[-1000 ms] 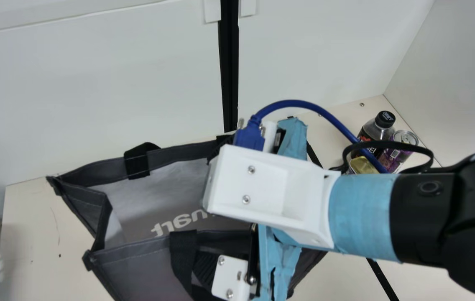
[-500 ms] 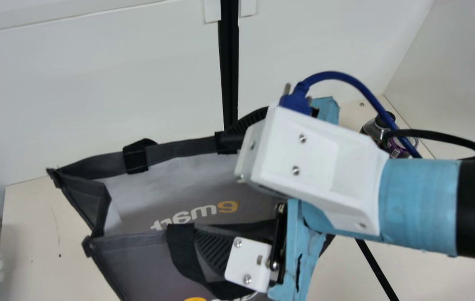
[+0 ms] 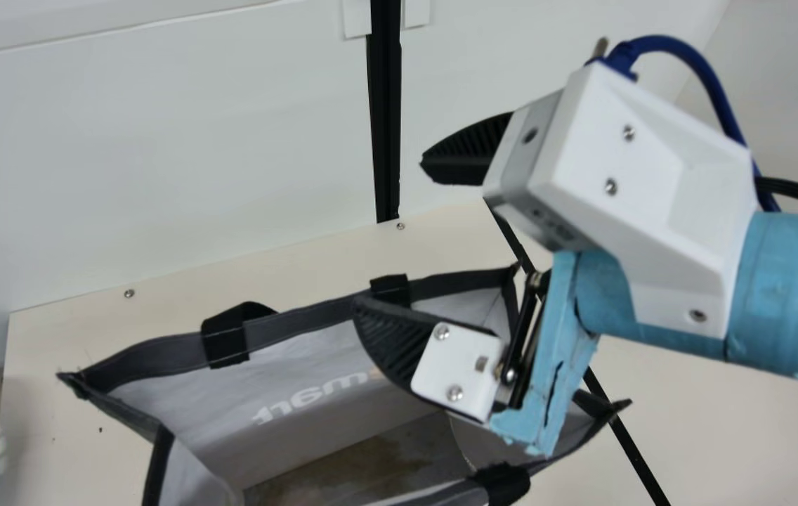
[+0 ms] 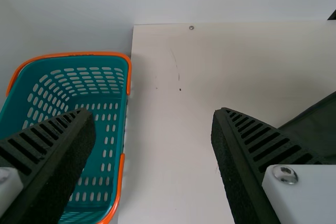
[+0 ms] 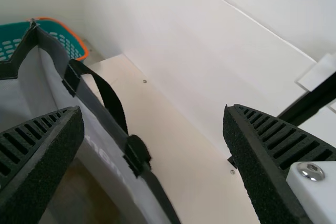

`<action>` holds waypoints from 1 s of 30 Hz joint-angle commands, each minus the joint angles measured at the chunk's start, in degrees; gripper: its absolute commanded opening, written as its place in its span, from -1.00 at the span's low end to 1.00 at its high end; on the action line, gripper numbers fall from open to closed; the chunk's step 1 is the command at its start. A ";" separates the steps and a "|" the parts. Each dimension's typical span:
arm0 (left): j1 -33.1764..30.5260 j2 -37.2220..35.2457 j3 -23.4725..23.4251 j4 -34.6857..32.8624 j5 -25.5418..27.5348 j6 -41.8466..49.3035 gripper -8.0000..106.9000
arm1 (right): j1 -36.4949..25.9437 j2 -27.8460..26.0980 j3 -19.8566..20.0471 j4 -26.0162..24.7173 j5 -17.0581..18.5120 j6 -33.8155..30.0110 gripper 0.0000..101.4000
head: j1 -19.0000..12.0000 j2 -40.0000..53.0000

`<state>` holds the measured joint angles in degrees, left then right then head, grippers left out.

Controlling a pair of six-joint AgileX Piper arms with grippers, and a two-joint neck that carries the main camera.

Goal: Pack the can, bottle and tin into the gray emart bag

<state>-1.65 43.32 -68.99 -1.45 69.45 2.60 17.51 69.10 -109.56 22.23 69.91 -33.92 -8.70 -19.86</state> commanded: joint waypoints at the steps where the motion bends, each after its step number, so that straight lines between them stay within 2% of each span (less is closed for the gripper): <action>1: 0.00 0.00 0.00 0.00 0.00 0.00 0.71 | -2.30 0.03 -0.24 0.40 -0.01 -0.31 0.79 | -1.30 -0.14; 11: 0.00 0.00 0.00 0.00 0.00 0.00 0.71 | -13.52 0.50 -1.41 2.48 -0.01 -1.37 0.79 | -1.30 -0.14; 30: 0.00 0.00 0.00 0.00 0.00 0.00 0.71 | -31.86 1.89 0.14 0.46 -0.01 -0.14 0.79 | -1.30 -0.14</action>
<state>-1.65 43.32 -68.99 -1.45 69.45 2.60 -13.21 71.02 -109.68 22.91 69.87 -34.11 -8.70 -19.86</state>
